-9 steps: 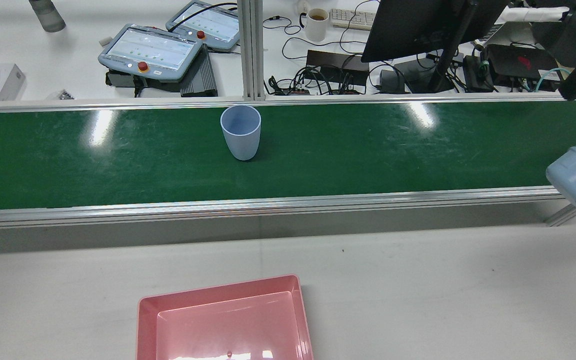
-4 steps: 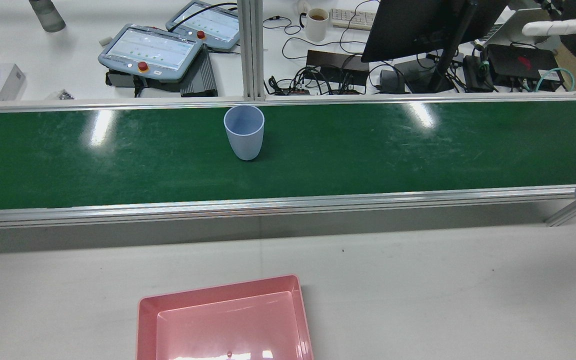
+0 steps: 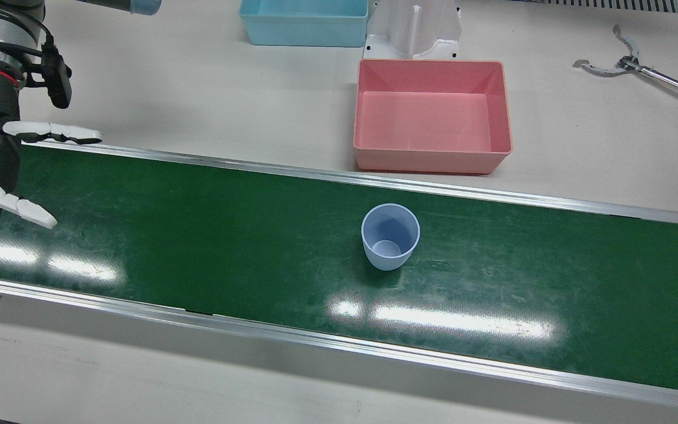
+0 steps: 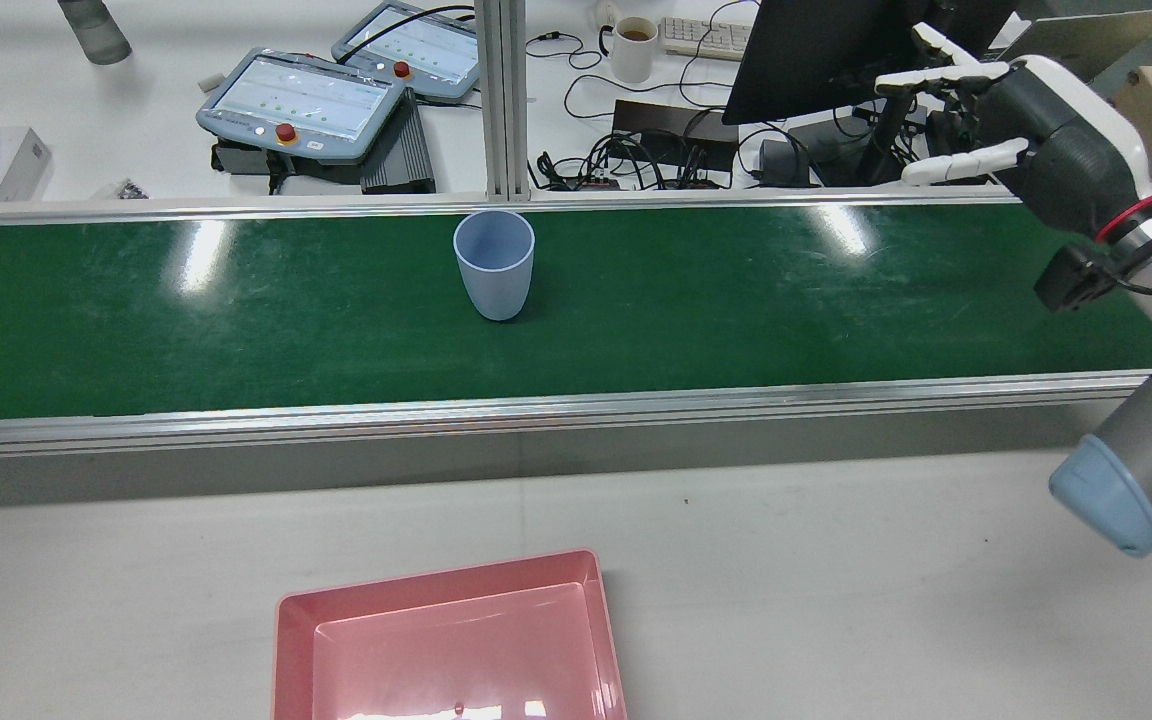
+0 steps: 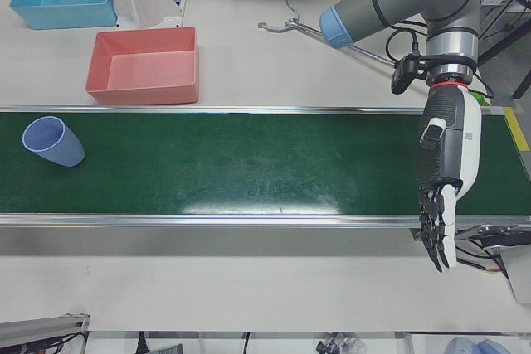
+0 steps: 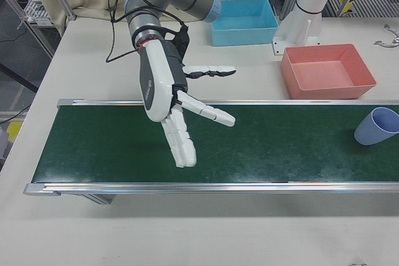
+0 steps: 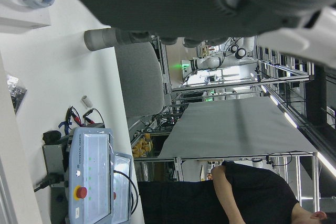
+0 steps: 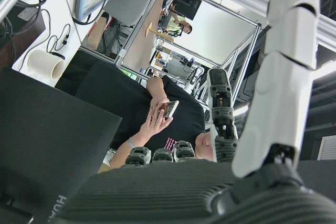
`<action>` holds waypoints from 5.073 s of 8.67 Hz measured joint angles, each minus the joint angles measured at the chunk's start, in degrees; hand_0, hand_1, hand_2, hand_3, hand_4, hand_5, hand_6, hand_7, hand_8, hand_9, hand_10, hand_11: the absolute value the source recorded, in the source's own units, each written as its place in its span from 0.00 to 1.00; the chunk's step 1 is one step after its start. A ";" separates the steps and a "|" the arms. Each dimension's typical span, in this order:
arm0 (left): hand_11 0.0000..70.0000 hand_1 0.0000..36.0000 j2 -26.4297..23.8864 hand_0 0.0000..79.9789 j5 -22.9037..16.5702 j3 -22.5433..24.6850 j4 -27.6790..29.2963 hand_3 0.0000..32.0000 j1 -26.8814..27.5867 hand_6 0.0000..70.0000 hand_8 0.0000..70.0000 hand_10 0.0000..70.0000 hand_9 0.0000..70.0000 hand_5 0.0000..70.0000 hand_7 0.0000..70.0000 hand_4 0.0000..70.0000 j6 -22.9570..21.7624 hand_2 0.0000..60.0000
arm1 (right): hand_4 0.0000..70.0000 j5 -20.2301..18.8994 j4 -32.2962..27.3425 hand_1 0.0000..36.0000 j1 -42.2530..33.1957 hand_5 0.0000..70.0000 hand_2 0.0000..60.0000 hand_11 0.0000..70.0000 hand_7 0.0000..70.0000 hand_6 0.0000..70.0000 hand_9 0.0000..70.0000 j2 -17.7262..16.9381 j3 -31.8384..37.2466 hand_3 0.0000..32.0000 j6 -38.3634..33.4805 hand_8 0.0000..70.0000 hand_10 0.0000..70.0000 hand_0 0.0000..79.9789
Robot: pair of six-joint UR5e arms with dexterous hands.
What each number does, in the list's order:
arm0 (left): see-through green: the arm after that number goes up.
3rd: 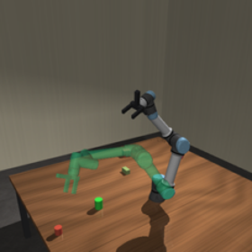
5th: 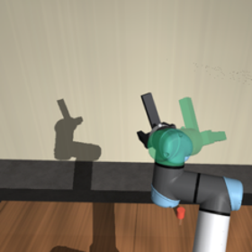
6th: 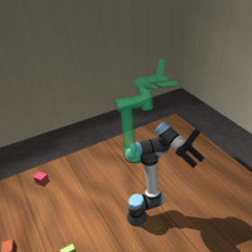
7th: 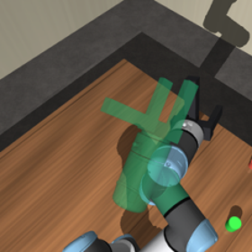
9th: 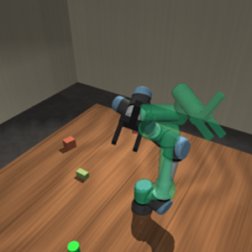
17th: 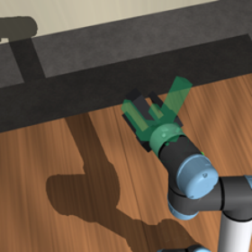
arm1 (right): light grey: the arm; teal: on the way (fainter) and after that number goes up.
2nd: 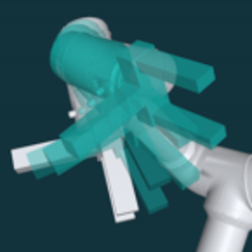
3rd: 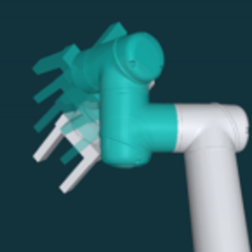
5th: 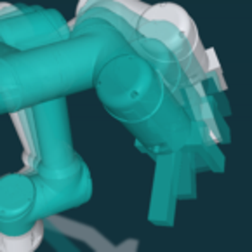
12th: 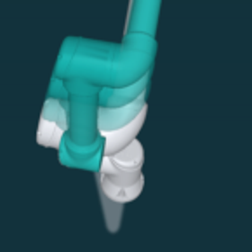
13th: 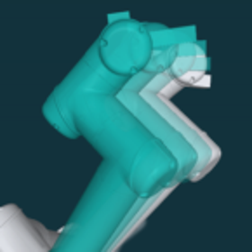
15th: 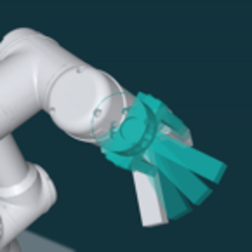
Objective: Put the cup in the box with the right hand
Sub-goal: 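Raise the right hand over the conveyor, fingers open toward the cup, then move the open right hand along the conveyor toward the blue cup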
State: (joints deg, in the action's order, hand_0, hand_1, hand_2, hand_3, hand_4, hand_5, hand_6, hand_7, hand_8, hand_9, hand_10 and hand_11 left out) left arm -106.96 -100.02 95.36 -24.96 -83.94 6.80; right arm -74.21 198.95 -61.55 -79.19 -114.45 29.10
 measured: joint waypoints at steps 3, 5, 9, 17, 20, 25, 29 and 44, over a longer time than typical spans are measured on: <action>0.00 0.00 0.00 0.00 0.00 0.00 0.05 0.00 0.00 0.00 0.00 0.00 0.00 0.00 0.00 0.00 -0.03 0.00 | 0.41 5.52 -0.70 0.41 5.20 0.08 0.14 0.10 0.12 0.05 0.04 0.77 0.81 0.00 4.47 0.04 0.05 0.66; 0.00 0.00 0.00 0.00 0.02 0.00 0.01 0.00 0.00 0.00 0.00 0.00 0.00 0.00 0.00 0.00 -0.03 0.00 | 0.43 7.80 -0.42 0.45 6.24 0.08 0.18 0.07 0.17 0.05 0.03 2.73 0.20 0.00 5.68 0.02 0.03 0.67; 0.00 0.00 0.00 0.00 0.00 0.00 0.00 0.00 0.00 0.00 0.00 0.00 0.00 0.00 0.00 0.00 -0.03 0.00 | 0.41 8.33 0.62 0.54 5.95 0.08 0.35 0.07 0.20 0.06 0.05 2.76 2.26 0.00 5.97 0.03 0.03 0.66; 0.00 0.00 0.00 0.00 0.00 0.00 0.00 0.00 0.00 0.00 0.00 0.00 0.00 0.00 0.00 0.00 0.00 0.00 | 0.43 8.54 -3.03 0.34 -0.49 0.07 0.17 0.09 0.15 0.05 0.04 -1.19 5.96 0.00 2.38 0.03 0.05 0.63; 0.00 0.00 0.00 0.00 0.00 0.00 0.03 0.00 0.00 0.00 0.00 0.00 0.00 0.00 0.00 0.00 0.01 0.00 | 0.40 8.71 -3.73 0.33 3.35 0.07 0.15 0.08 0.12 0.04 0.03 -1.19 6.07 0.00 -4.68 0.03 0.04 0.62; 0.00 0.00 0.00 0.00 0.00 0.00 0.00 0.00 0.00 0.00 0.00 0.00 0.00 0.00 0.00 0.00 -0.03 0.00 | 0.34 17.44 -3.19 0.39 14.67 0.07 0.25 0.02 0.11 0.03 0.00 3.32 4.95 0.03 -2.51 0.00 0.00 0.63; 0.00 0.00 0.00 0.00 0.00 0.00 0.00 0.00 0.00 0.00 0.00 0.00 0.00 0.00 0.00 0.00 -0.01 0.00 | 0.31 18.56 -2.22 0.37 16.07 0.06 0.25 0.03 0.09 0.02 0.00 4.46 5.24 0.13 7.19 0.00 0.00 0.62; 0.00 0.00 0.00 0.00 0.00 0.00 0.00 0.00 0.00 0.00 0.00 0.00 0.00 0.00 0.00 0.00 -0.02 0.00 | 0.46 15.13 -2.01 0.27 14.42 0.06 0.00 0.09 0.22 0.06 0.03 5.15 5.35 0.00 8.46 0.01 0.05 0.67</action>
State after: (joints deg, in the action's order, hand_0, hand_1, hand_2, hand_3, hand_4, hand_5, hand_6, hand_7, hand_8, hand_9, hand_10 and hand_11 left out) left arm -106.96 -100.02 95.36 -24.96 -83.94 6.79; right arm -59.08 196.94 -47.12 -74.04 -109.09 37.56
